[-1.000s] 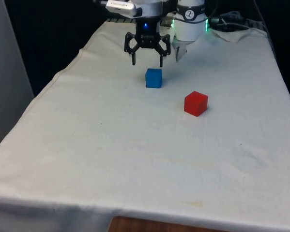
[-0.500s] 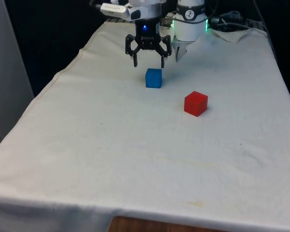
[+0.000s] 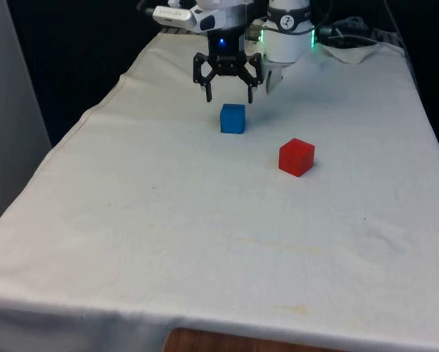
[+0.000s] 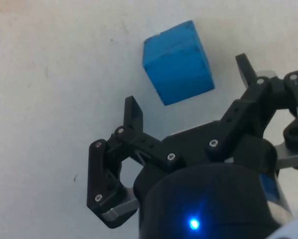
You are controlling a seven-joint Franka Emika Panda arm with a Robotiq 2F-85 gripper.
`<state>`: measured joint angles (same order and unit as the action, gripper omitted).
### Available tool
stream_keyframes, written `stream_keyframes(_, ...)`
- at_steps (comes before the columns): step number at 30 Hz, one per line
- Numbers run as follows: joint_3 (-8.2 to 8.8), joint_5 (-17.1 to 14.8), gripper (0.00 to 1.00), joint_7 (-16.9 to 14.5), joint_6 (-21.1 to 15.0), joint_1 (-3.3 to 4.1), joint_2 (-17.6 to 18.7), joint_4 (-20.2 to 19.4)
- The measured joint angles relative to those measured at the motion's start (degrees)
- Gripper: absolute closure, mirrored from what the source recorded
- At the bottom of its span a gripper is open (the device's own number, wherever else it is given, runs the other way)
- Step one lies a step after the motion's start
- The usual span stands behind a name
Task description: Stack the two cubes.
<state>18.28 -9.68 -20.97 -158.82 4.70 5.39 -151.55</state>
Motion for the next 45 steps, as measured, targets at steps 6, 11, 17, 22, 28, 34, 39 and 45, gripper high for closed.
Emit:
stream_keyframes(6,-0.69,-0.34,0.0,0.63,0.17,0.11,0.0,-0.06)
stream_keyframes(11,-1.03,-0.4,0.0,0.8,0.23,0.11,0.06,-0.11)
stream_keyframes(17,-1.55,-0.8,0.0,0.8,0.23,0.11,0.8,-0.11)
stream_keyframes(22,-1.83,-0.92,0.0,0.8,0.23,0.11,1.2,-0.06)
stream_keyframes(28,-2.29,-1.38,0.0,0.74,0.17,0.11,2.46,0.52)
stream_keyframes(34,-2.46,-1.43,0.0,0.74,0.17,0.11,4.01,1.72)
stream_keyframes(39,-2.18,-1.43,0.0,0.57,0.17,0.0,5.1,2.64)
stream_keyframes(45,-1.49,-1.32,0.0,0.11,0.17,-0.06,5.96,3.27)
